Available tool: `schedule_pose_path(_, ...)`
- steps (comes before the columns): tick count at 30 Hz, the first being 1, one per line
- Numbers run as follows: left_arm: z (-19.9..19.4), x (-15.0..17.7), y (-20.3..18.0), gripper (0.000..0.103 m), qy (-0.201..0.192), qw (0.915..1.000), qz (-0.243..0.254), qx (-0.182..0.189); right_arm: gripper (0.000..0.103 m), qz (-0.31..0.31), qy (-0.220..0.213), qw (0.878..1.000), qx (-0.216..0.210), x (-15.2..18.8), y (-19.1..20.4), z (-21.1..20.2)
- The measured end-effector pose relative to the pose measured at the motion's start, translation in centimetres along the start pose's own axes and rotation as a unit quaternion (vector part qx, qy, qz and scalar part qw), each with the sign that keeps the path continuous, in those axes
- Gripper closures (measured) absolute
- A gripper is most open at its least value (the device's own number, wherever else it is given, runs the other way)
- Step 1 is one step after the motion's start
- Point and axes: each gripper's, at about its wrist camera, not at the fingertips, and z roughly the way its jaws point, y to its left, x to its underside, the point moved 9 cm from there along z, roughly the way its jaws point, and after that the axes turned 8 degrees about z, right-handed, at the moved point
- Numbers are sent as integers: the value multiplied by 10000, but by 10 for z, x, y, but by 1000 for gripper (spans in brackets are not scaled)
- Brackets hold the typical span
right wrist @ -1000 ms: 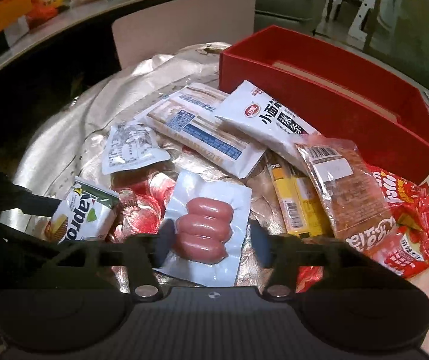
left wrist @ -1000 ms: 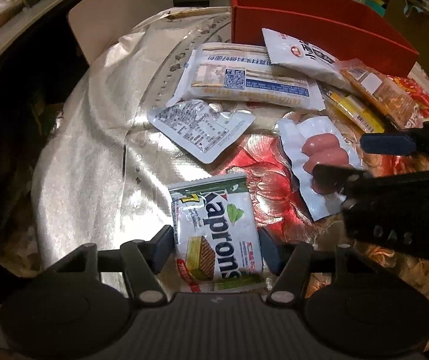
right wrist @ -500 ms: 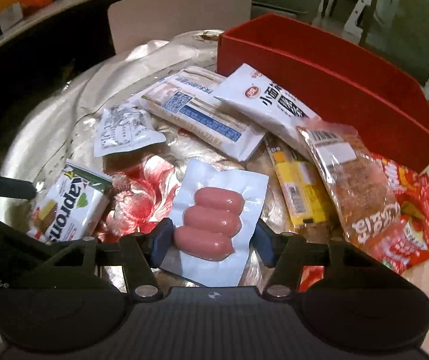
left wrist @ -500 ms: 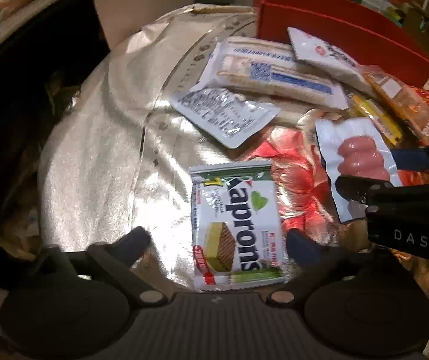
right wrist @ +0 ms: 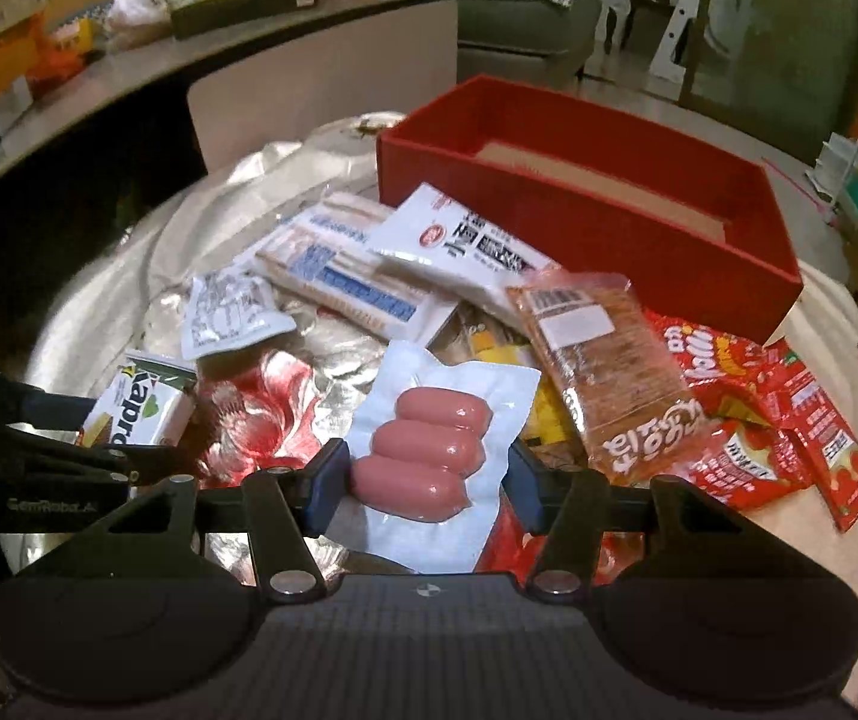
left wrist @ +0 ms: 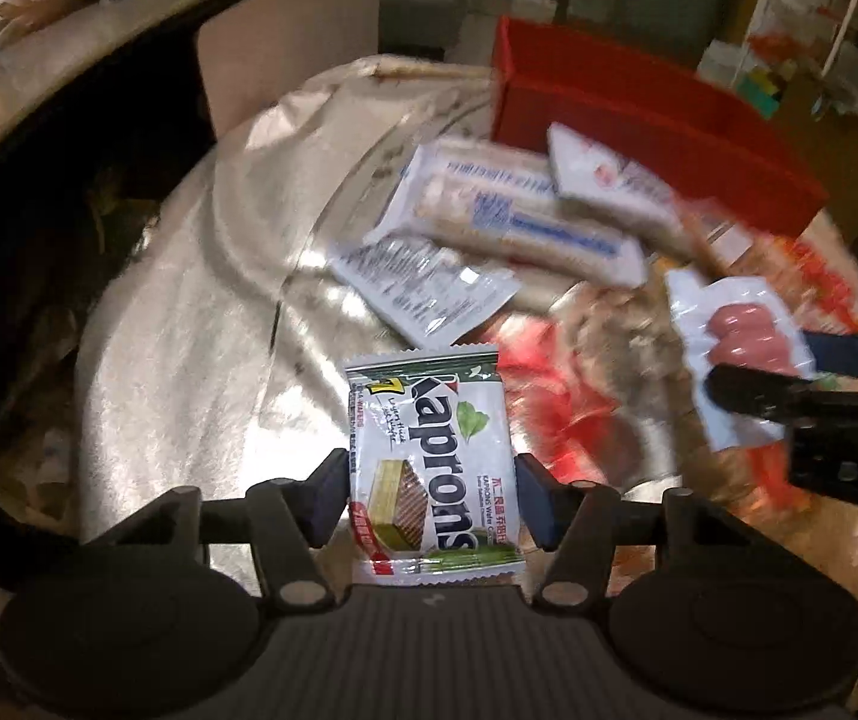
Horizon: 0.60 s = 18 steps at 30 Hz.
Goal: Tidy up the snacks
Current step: 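Lift and carry both held packs over the red box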
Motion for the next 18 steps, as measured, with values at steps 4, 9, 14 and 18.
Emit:
schedule_pose_path(4,-18,-13,-15,52,-351,9992,155,145,41,81,-156,9998,-28,-7,-3,-12)
schedule_pose_path(9,-30,-41,-40,52,-774,9953,447,371,41,271,-463,9986,-45,-21,-14,-30)
schedule_pose_path(14,-25,-84,-51,51,-1054,9919,555,445,41,600,-771,9952,43,-49,-38,-35)
schedule_pose_path(18,-13,-127,-58,51,-1250,9888,675,455,41,723,-953,9926,222,-77,-59,-24)
